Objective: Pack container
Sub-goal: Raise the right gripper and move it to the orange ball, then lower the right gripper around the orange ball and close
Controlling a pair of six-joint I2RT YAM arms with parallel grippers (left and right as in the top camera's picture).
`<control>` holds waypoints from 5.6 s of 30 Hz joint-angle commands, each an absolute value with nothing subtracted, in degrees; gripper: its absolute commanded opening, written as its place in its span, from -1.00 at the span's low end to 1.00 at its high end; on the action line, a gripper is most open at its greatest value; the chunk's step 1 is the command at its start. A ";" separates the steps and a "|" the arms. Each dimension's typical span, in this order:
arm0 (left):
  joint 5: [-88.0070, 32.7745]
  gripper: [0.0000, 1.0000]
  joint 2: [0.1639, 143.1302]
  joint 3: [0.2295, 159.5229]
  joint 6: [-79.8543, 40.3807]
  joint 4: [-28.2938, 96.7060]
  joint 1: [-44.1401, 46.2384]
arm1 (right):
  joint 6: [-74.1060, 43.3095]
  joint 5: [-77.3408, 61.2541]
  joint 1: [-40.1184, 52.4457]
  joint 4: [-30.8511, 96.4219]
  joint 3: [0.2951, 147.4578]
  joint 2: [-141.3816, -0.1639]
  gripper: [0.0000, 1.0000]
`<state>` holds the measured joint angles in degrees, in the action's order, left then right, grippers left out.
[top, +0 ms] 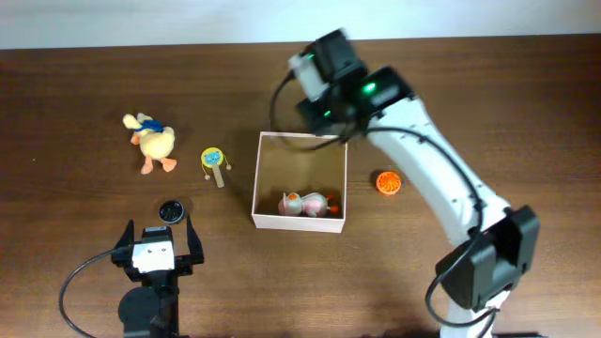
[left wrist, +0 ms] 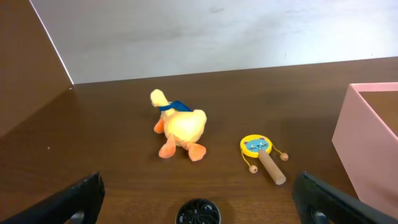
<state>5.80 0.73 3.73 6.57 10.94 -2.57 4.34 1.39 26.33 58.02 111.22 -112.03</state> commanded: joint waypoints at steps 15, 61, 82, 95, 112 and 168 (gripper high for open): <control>5.34 0.98 0.34 3.27 6.24 10.74 -2.24 | -9.04 6.59 10.59 61.73 94.85 -110.74 0.10; 5.37 0.98 0.34 3.27 6.24 10.74 -2.24 | -13.80 -2.00 10.96 51.57 76.12 -111.26 0.04; 5.37 0.98 0.34 3.27 6.24 10.74 -2.24 | -12.47 -1.98 10.96 50.48 76.05 -111.28 0.13; 5.37 0.98 0.34 3.27 6.24 10.74 -2.24 | -12.45 -1.98 10.96 50.48 75.99 -111.37 0.21; 5.34 0.98 0.34 3.27 6.24 10.74 -2.24 | -12.27 -2.00 10.96 49.45 75.85 -112.36 -0.14; 5.37 0.98 0.34 3.27 6.24 10.74 -2.24 | -10.96 -2.83 10.94 48.60 75.81 -114.34 -0.29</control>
